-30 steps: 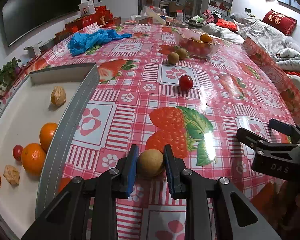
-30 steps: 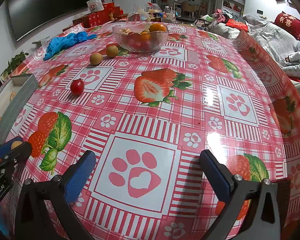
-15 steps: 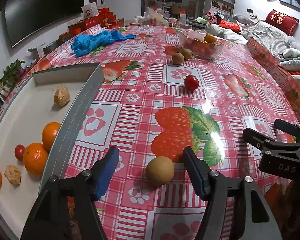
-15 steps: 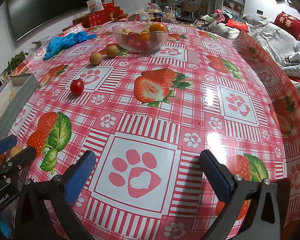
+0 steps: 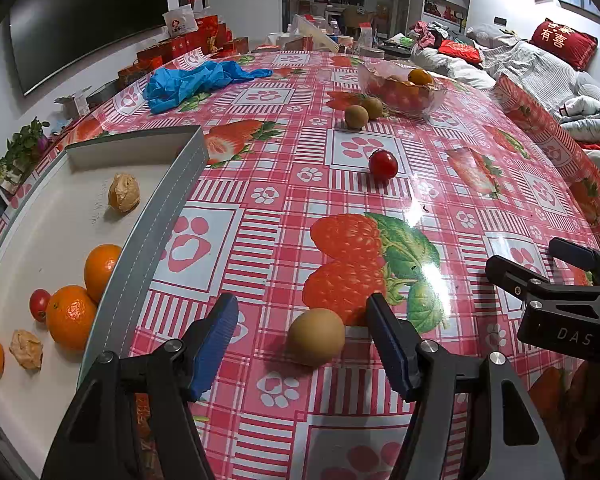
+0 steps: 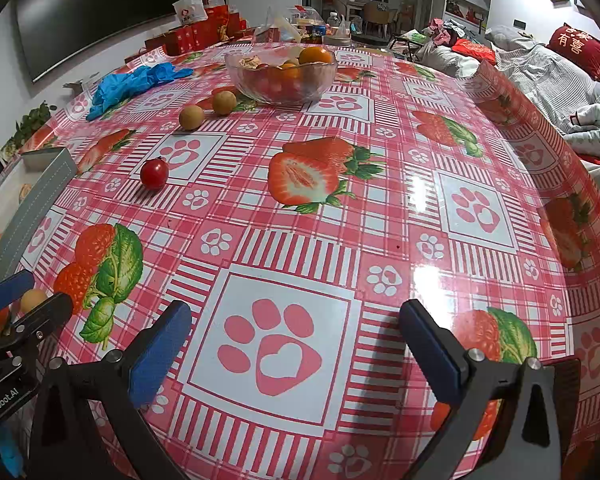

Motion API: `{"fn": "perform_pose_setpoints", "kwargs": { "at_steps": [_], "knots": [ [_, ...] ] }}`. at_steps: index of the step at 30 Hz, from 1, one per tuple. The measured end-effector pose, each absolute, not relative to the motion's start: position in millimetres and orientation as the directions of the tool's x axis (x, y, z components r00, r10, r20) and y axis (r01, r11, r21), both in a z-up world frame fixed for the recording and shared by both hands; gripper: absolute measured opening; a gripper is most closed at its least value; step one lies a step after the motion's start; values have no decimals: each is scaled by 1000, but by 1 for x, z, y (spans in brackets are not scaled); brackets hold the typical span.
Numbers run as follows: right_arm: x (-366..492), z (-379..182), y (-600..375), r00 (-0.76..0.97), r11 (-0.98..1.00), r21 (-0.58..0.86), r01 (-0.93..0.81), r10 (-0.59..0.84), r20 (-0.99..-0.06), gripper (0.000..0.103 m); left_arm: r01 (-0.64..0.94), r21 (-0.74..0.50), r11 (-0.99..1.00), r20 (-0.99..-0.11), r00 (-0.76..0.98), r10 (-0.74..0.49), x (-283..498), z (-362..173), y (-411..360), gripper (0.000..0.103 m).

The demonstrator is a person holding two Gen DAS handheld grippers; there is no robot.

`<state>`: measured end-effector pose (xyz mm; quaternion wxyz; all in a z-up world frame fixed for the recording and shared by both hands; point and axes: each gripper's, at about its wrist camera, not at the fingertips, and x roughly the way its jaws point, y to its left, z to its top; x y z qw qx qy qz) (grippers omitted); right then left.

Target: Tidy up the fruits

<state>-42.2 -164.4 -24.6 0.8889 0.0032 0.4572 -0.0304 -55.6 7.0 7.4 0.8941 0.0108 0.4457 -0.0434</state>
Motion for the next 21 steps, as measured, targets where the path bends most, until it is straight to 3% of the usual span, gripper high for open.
{"fn": "perform_pose_setpoints", "kwargs": {
  "at_steps": [8, 14, 21],
  "knots": [
    [-42, -24, -163, 580, 998, -22, 57, -51, -813, 103, 95, -7, 995, -808, 586, -61, -56, 8, 5, 66],
    [-42, -25, -163, 580, 998, -22, 57, -51, -813, 103, 130, -12, 991, -816, 571, -84, -57, 11, -2, 39],
    [-42, -25, -164, 580, 998, -21, 57, -51, -813, 103, 119, -26, 993, -817, 569, -90, -59, 13, 4, 37]
  ]
}}
